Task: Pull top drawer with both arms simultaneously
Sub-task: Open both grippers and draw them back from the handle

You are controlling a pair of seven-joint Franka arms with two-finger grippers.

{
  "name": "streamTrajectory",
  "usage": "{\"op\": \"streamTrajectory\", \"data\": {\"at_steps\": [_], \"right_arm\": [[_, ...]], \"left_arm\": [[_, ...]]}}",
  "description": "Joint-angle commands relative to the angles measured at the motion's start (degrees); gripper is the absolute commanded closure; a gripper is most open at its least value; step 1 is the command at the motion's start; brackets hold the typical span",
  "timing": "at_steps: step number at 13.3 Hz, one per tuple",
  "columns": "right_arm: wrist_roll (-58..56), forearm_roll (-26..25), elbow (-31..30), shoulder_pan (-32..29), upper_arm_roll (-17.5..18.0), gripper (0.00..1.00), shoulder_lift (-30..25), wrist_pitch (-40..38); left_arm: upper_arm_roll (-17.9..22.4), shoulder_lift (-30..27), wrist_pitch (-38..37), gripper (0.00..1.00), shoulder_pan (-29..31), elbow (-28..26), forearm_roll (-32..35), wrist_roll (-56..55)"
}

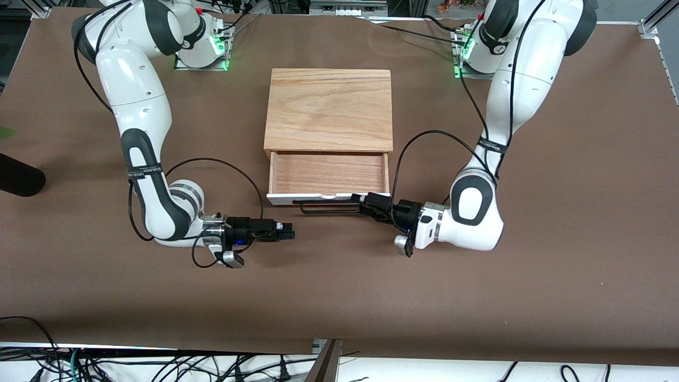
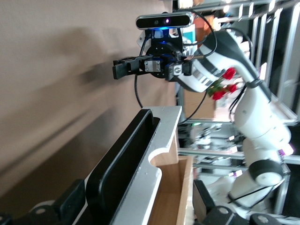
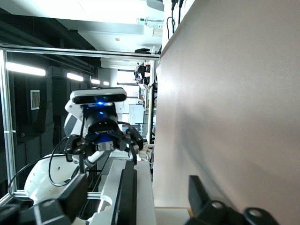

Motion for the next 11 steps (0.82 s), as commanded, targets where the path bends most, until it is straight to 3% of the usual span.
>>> {"op": "streamTrajectory", "data": {"at_steps": [1, 3, 4, 9, 11], "right_arm": [[2.4, 0.5, 2.0, 0.1, 0.1, 0.0, 0.4, 2.0], [7.1, 0.0, 3.6, 0.2, -0.8, 0.0, 0.4, 2.9], [8.2, -2.0, 5.3, 1.0, -3.0, 0.0, 0.3, 3.3], [22.4, -18.5, 11.0, 4.3, -10.9, 0.0, -1.9, 7.6], [30.6, -24.2, 13.7, 5.7, -11.3, 0.0, -1.9, 10.5]], "left_arm": [[0.9, -1.1, -1.0, 0.0, 0.1, 5.0, 7.4, -0.3], [1.9, -2.4, -1.0, 0.0, 0.1, 7.2, 14.6, -2.8], [2.1, -3.2, -1.1, 0.0, 0.2, 8.3, 17.9, -4.1], [2.5, -12.9, -2.6, 0.0, 0.5, 7.9, 38.2, -13.3], [2.4, -16.7, -4.3, 0.0, 0.5, 7.9, 50.6, -13.4]]}}
